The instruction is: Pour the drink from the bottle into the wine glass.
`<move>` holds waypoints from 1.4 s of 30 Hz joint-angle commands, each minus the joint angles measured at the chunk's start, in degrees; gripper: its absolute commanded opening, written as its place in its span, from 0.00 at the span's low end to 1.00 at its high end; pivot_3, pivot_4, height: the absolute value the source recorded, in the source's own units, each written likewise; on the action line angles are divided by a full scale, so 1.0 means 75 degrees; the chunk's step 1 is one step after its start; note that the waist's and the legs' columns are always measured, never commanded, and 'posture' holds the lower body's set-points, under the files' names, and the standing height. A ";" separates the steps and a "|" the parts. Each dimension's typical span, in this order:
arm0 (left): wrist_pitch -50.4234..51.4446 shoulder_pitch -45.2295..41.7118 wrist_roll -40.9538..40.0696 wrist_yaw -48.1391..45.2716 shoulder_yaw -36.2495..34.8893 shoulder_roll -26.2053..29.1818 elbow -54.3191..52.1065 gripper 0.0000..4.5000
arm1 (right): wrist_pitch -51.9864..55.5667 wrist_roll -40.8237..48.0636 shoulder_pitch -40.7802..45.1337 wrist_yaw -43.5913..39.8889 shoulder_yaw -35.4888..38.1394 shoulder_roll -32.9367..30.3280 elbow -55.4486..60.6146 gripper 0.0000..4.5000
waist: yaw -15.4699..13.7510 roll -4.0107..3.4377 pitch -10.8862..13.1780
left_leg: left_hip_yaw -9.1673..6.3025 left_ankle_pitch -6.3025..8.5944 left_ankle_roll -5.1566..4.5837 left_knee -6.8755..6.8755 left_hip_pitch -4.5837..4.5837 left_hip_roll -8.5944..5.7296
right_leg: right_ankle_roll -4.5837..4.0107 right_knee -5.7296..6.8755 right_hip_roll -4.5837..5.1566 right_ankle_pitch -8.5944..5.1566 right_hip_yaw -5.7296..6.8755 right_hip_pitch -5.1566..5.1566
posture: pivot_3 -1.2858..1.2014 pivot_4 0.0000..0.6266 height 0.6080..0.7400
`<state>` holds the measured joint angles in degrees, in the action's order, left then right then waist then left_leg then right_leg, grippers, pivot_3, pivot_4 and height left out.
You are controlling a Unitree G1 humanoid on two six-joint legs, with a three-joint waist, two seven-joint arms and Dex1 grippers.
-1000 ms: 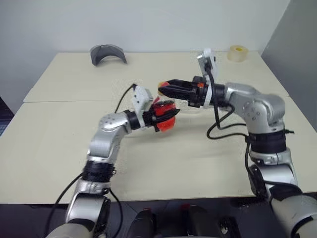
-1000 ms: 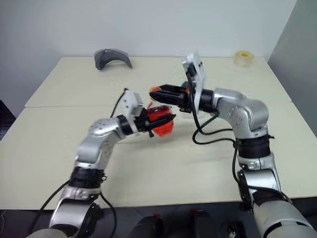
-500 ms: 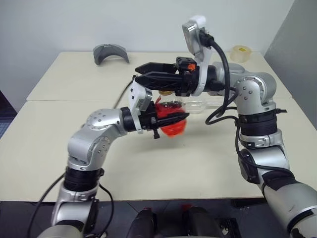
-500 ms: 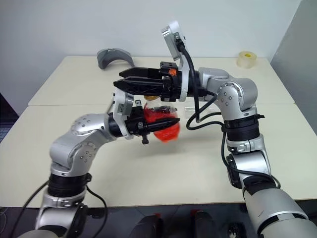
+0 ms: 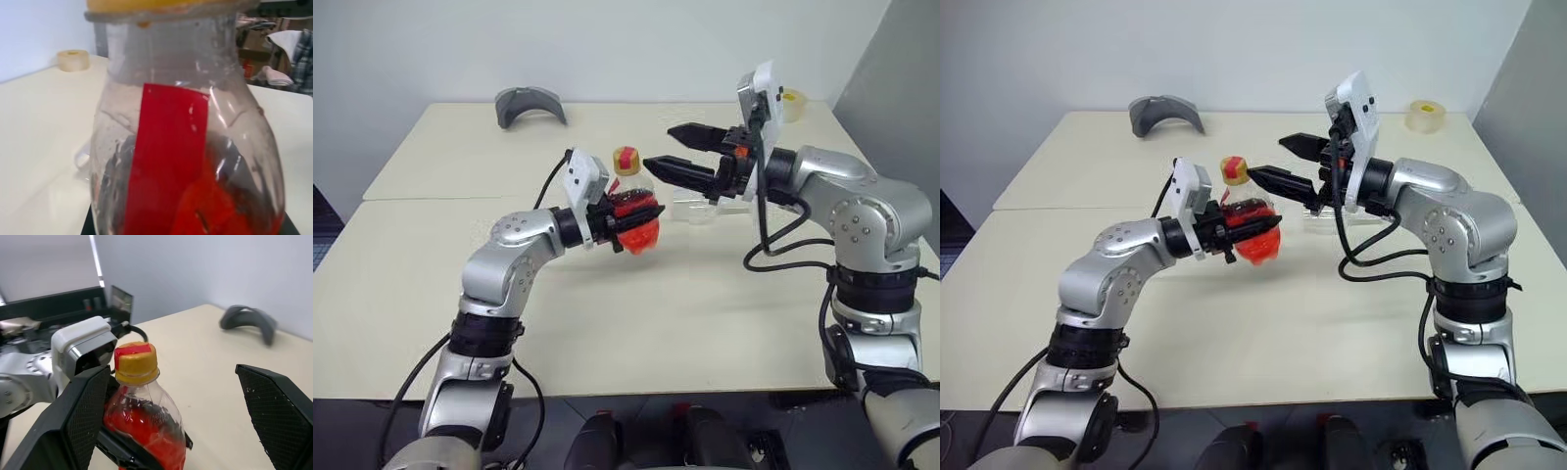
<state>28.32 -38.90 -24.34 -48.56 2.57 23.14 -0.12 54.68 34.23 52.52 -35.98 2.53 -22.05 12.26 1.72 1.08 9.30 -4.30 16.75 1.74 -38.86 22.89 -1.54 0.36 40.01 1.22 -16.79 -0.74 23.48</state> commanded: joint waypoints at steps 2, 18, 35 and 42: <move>-0.0925 -0.0626 0.0350 -0.0002 0.0092 -0.0342 0.0707 0.29 | -0.0387 -0.0434 0.0148 0.0838 -0.0124 0.0338 0.0250 0.97 | 0.0004 0.0000 0.0000 | 0.0002 -0.0002 0.0004 0.0000 0.0000 0.0000 | 0.0000 -0.0001 0.0000 0.0000 -0.0002 0.0000 | 0.52 0.24 1.00; -0.2308 -0.1307 0.0899 -0.0371 0.0205 -0.0981 0.2429 0.29 | -0.0949 -0.0935 0.0545 0.1154 -0.0585 0.0906 -0.0401 0.97 | 0.0015 0.0000 0.0000 | 0.0006 -0.0010 0.0018 0.0001 0.0001 -0.0001 | 0.0000 0.0000 -0.0001 0.0000 -0.0007 0.0005 | 0.52 0.24 1.00; -0.2568 -0.1663 0.0984 -0.0437 0.0107 -0.1041 0.2879 0.29 | -0.1064 -0.1002 0.0395 0.0744 -0.0796 0.0820 -0.0366 0.26 | 0.0016 0.0000 0.0000 | 0.0006 -0.0010 0.0017 0.0001 0.0001 -0.0001 | 0.0000 0.0001 -0.0001 0.0000 -0.0007 0.0005 | 0.52 0.24 1.00; -0.1929 -0.0815 0.0713 -0.0915 0.0341 -0.0710 0.1299 0.29 | -0.1320 -0.0505 0.0696 -0.1024 -0.0885 0.0363 -0.0981 0.26 | 0.0049 0.0000 0.0000 | 0.0010 -0.0010 0.0017 0.0002 0.0000 -0.0001 | 0.0000 -0.0001 -0.0002 0.0000 -0.0012 0.0005 | 0.52 0.24 1.00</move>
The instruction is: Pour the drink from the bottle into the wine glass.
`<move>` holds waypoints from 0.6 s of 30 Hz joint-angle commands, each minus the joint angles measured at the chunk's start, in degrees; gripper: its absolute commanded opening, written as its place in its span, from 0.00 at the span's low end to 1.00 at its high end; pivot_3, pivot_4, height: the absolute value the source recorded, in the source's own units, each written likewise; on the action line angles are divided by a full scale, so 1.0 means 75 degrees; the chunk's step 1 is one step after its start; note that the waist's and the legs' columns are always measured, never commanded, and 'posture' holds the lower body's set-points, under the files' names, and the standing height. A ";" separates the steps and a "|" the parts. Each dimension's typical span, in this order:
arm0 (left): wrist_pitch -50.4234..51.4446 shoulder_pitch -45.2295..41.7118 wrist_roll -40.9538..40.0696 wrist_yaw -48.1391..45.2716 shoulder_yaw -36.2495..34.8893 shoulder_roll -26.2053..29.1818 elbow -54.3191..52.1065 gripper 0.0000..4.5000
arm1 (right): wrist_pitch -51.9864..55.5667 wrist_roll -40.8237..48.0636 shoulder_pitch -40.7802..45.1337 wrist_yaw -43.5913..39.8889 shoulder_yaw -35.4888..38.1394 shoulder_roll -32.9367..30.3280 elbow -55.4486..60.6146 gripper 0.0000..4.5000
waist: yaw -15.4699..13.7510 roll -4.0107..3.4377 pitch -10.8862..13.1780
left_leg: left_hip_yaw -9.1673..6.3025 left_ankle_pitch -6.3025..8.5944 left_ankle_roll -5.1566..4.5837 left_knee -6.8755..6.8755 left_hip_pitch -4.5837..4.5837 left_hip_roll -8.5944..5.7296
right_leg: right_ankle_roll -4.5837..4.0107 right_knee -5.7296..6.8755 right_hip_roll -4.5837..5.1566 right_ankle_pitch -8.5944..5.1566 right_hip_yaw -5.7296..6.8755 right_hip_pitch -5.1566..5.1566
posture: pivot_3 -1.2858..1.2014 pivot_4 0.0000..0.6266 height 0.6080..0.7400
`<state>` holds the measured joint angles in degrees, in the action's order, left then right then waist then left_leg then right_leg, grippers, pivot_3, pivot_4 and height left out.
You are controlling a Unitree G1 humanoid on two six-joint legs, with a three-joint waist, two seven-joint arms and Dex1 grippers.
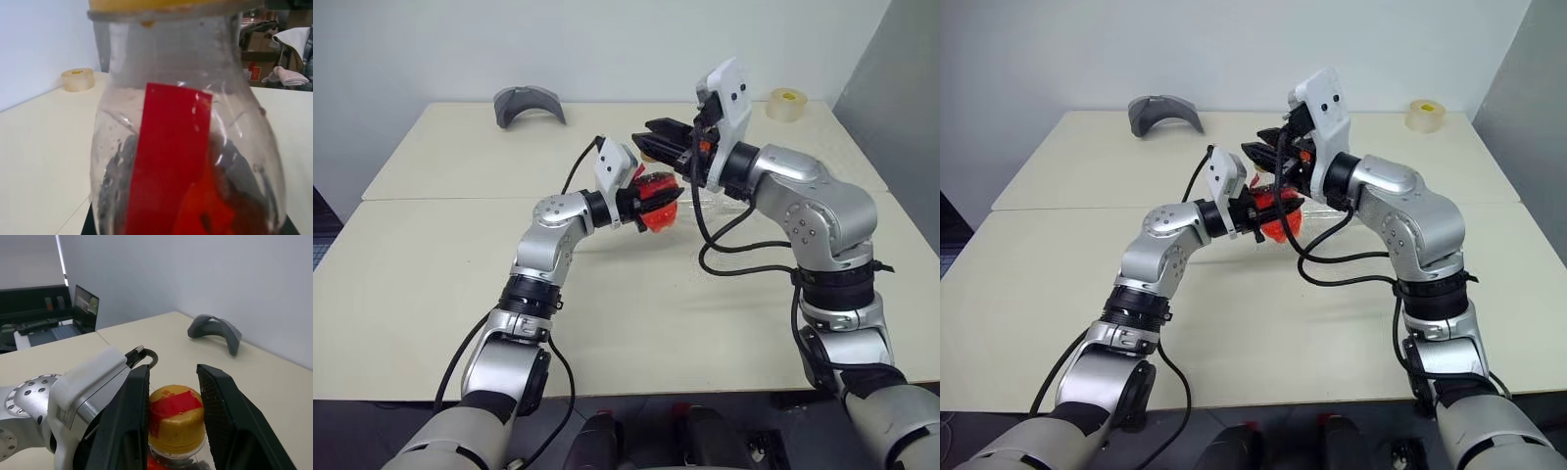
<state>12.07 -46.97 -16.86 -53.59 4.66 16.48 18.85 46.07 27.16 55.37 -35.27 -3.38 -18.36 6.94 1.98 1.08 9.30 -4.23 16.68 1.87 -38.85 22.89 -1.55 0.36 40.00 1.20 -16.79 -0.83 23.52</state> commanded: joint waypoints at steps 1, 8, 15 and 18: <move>0.0400 0.0507 -0.0351 -0.0310 0.0103 0.0274 -0.1655 0.29 | -0.0231 0.0554 0.0414 -0.1505 -0.0114 -0.0184 -0.0474 0.26 | 0.0046 0.0000 0.0000 | 0.0002 0.0000 0.0000 0.0000 -0.0002 0.0000 | 0.0000 0.0001 0.0000 0.0000 -0.0003 0.0000 | 0.52 0.24 1.00; 0.1777 0.2100 -0.1354 -0.0568 0.0088 0.1236 -0.4808 0.28 | -0.0764 0.0785 0.1253 -0.4142 -0.0522 -0.0288 -0.2071 0.26 | 0.0157 -0.0010 0.0007 | -0.0008 0.0014 -0.0025 0.0007 -0.0004 0.0008 | -0.0001 0.0001 -0.0005 0.0000 0.0005 0.0000 | 0.52 0.24 1.00; 0.2535 0.2631 -0.1918 -0.0177 -0.0334 0.1785 -0.6045 0.28 | -0.1380 0.0460 0.1872 -0.5313 -0.0886 -0.0006 -0.2921 0.26 | 0.0082 -0.0010 0.0007 | -0.0014 0.0016 -0.0027 0.0001 -0.0006 0.0007 | 0.0000 -0.0003 -0.0003 0.0000 0.0012 -0.0008 | 0.52 0.24 1.00; 0.2502 0.2634 -0.1772 0.0072 -0.0450 0.1778 -0.5869 0.28 | -0.1288 0.0480 0.1941 -0.5367 -0.0787 -0.0112 -0.2999 0.42 | 0.0017 -0.0011 0.0007 | -0.0014 0.0015 -0.0027 -0.0001 -0.0006 0.0006 | 0.0000 -0.0004 -0.0002 0.0000 0.0012 -0.0008 | 0.52 0.24 1.00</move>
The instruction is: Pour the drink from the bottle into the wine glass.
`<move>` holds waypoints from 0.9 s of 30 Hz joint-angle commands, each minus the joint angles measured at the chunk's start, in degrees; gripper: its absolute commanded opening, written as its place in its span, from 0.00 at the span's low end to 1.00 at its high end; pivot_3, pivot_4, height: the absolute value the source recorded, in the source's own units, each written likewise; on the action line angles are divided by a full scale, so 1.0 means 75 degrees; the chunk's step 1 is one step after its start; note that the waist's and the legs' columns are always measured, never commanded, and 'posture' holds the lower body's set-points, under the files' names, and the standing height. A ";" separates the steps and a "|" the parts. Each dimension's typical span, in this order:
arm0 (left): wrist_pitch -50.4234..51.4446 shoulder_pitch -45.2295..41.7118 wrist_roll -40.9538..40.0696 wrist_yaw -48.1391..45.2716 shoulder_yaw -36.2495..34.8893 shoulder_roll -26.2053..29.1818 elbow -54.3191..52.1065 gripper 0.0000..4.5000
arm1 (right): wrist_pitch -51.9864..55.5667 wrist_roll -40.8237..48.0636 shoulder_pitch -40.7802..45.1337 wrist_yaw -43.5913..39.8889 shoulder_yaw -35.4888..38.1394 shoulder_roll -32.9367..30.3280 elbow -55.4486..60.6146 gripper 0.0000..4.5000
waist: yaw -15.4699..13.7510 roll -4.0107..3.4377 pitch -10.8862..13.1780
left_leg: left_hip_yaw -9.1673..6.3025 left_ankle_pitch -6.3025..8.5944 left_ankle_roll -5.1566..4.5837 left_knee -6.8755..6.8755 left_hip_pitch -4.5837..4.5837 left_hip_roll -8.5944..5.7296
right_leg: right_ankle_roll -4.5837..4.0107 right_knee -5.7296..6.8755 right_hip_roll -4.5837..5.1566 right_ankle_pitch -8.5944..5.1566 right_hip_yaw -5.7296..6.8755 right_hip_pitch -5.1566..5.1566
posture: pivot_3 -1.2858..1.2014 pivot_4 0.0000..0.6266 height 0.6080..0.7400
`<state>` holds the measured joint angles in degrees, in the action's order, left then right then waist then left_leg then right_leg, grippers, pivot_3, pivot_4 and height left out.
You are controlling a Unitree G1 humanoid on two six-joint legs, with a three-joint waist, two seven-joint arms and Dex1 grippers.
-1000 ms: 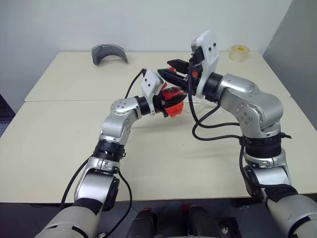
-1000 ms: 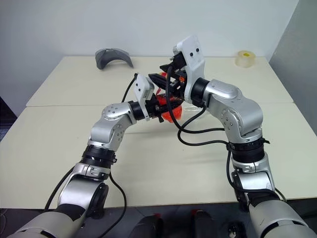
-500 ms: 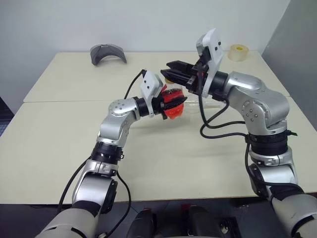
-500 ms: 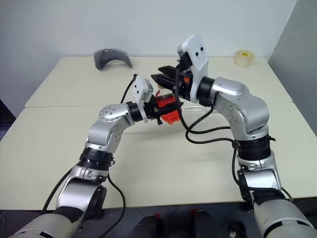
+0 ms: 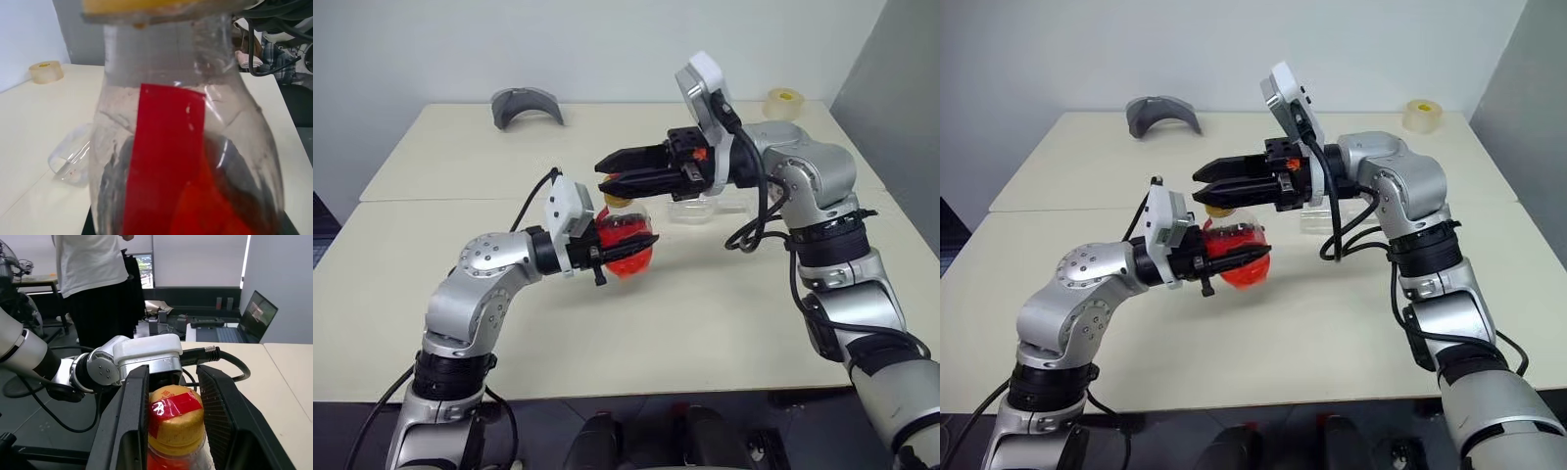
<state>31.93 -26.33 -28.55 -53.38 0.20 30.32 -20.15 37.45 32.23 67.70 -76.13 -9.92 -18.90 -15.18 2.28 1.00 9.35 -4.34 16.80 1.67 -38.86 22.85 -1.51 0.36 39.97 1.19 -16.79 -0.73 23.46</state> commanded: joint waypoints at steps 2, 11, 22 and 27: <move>-0.0056 -0.0132 -0.0131 0.0349 0.0061 -0.0142 -0.0501 0.28 | 0.0006 -0.0199 0.0193 0.0133 0.0176 -0.0240 0.0101 0.57 | -0.0060 0.0000 0.0000 | 0.0000 -0.0001 0.0002 0.0000 0.0001 -0.0001 | 0.0000 0.0000 0.0000 0.0000 0.0000 0.0000 | 0.52 0.24 1.00; 0.0074 0.0433 0.0213 0.1853 -0.0401 -0.0354 0.0027 0.28 | 0.1539 0.0200 -0.0943 0.1686 0.1215 -0.1431 0.2201 1.00 | -0.0094 0.0000 0.0001 | 0.0001 0.0001 -0.0001 0.0002 0.0004 -0.0002 | 0.0000 0.0000 0.0004 0.0000 -0.0003 0.0004 | 0.52 0.24 1.00; -0.1186 -0.1612 0.0980 0.2275 0.0144 -0.1746 0.2707 0.28 | 0.1760 -0.0614 -0.1972 0.5766 0.1480 -0.0035 0.3963 1.00 | -0.0093 0.0001 0.0000 | 0.0008 -0.0015 0.0027 -0.0001 0.0005 -0.0003 | 0.0001 0.0003 0.0003 0.0001 -0.0003 0.0001 | 0.52 0.24 1.00; -0.1846 -0.2255 0.1173 0.1949 0.0219 -0.1977 0.3707 0.28 | 0.1406 -0.0961 -0.1657 0.6356 0.1324 0.0426 0.3481 1.00 | -0.0069 0.0001 0.0000 | 0.0012 -0.0016 0.0029 0.0000 0.0004 -0.0004 | 0.0001 0.0004 0.0003 0.0001 -0.0008 0.0005 | 0.52 0.24 1.00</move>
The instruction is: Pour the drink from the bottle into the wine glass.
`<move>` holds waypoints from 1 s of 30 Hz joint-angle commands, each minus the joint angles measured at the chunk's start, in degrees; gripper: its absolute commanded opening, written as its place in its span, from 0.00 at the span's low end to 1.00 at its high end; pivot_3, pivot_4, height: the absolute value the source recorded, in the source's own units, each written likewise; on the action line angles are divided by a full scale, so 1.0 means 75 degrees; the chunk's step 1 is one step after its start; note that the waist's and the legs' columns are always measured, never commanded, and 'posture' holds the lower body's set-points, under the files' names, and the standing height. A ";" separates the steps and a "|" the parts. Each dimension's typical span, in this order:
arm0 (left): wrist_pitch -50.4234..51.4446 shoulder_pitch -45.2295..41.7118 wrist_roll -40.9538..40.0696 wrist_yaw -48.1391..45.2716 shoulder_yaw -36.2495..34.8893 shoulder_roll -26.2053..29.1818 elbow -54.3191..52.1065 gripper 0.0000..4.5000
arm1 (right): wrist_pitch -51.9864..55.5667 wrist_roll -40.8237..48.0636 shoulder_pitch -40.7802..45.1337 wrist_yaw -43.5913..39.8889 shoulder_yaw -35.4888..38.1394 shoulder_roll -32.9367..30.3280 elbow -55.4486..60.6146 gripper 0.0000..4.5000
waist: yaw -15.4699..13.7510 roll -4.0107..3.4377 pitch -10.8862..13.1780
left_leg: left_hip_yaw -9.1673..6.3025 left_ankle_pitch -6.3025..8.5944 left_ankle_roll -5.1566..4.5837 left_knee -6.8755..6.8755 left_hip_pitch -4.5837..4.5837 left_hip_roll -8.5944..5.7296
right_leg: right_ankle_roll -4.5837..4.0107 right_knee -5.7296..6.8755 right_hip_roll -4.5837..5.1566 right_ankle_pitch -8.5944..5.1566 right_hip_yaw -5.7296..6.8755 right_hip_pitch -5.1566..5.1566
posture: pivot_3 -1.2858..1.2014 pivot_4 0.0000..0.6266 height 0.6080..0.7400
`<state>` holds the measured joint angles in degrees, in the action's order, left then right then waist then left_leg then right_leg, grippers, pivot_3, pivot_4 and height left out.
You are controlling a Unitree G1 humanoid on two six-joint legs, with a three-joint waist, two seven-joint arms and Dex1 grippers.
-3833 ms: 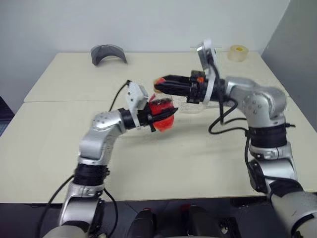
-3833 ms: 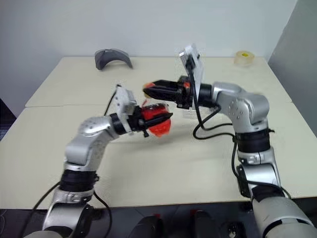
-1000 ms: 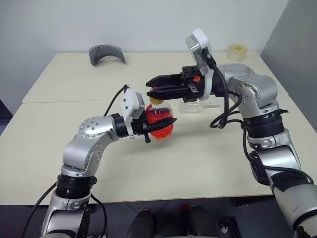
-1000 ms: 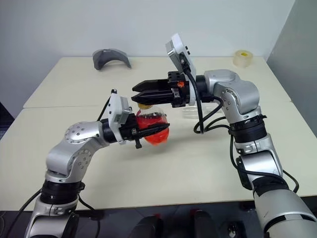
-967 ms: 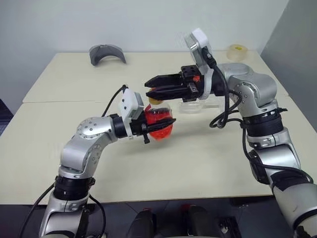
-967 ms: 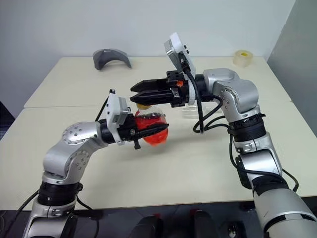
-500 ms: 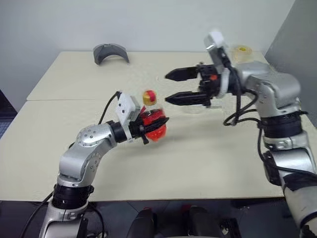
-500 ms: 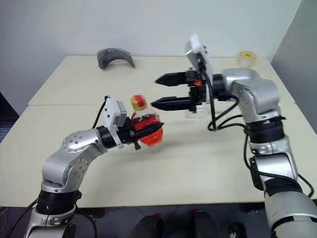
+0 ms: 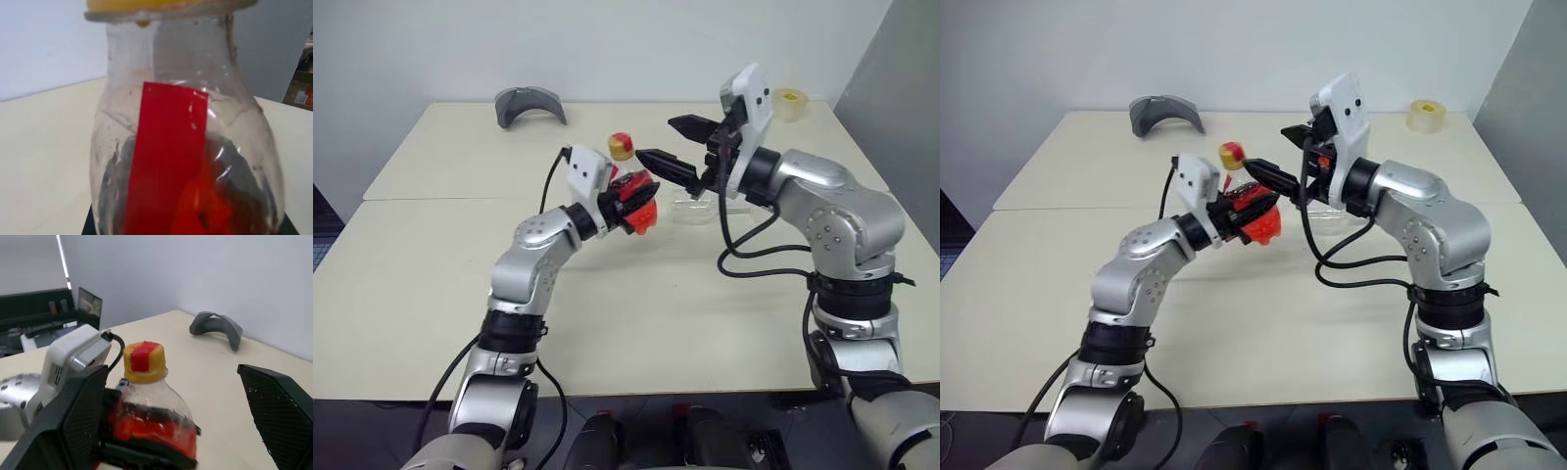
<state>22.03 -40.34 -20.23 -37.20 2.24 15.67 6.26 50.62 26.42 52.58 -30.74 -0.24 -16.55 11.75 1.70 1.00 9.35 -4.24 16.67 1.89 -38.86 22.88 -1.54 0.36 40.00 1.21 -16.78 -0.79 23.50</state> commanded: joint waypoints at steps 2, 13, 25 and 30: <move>-0.0692 -0.0485 0.0118 -0.0341 -0.0037 -0.0048 0.0411 0.28 | -0.0511 -0.0282 0.0493 0.0392 -0.0009 0.0209 -0.0326 1.00 | 0.0017 0.0000 0.0000 | 0.0001 0.0000 0.0000 0.0002 -0.0001 0.0000 | 0.0000 0.0001 0.0000 0.0000 -0.0001 0.0002 | 0.52 0.24 1.00; -0.0753 -0.0391 0.0153 -0.0443 -0.0026 -0.0191 0.0399 0.28 | -0.0824 -0.0385 0.0728 0.0468 -0.0176 0.0535 -0.0733 1.00 | 0.0018 0.0000 0.0000 | -0.0001 0.0000 0.0000 0.0001 0.0001 -0.0001 | 0.0000 0.0001 0.0000 0.0000 -0.0001 0.0003 | 0.52 0.24 1.00; -0.0906 -0.0605 0.0236 -0.0411 -0.0074 -0.0289 0.0695 0.28 | -0.1628 -0.0872 0.0976 0.0360 -0.0529 0.0877 -0.1888 1.00 | 0.0021 0.0000 0.0000 | -0.0001 0.0000 0.0000 0.0002 -0.0001 -0.0001 | 0.0000 0.0003 -0.0001 0.0000 0.0001 0.0004 | 0.52 0.24 1.00; -0.0897 -0.0622 0.0276 -0.0425 -0.0107 -0.0317 0.0683 0.28 | -0.2122 -0.1294 0.1128 0.0409 -0.0610 0.0893 -0.2449 1.00 | 0.0021 0.0000 0.0000 | 0.0002 -0.0001 0.0001 0.0002 0.0001 -0.0002 | 0.0000 0.0002 0.0000 0.0000 -0.0003 0.0006 | 0.52 0.24 1.00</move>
<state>17.06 -42.84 -17.78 -40.48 2.25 13.47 13.57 36.84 17.62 58.78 -27.82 -4.84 -9.92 -7.12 1.85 1.00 9.35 -4.24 16.67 1.89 -38.85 22.89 -1.55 0.36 40.01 1.21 -16.78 -0.82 23.54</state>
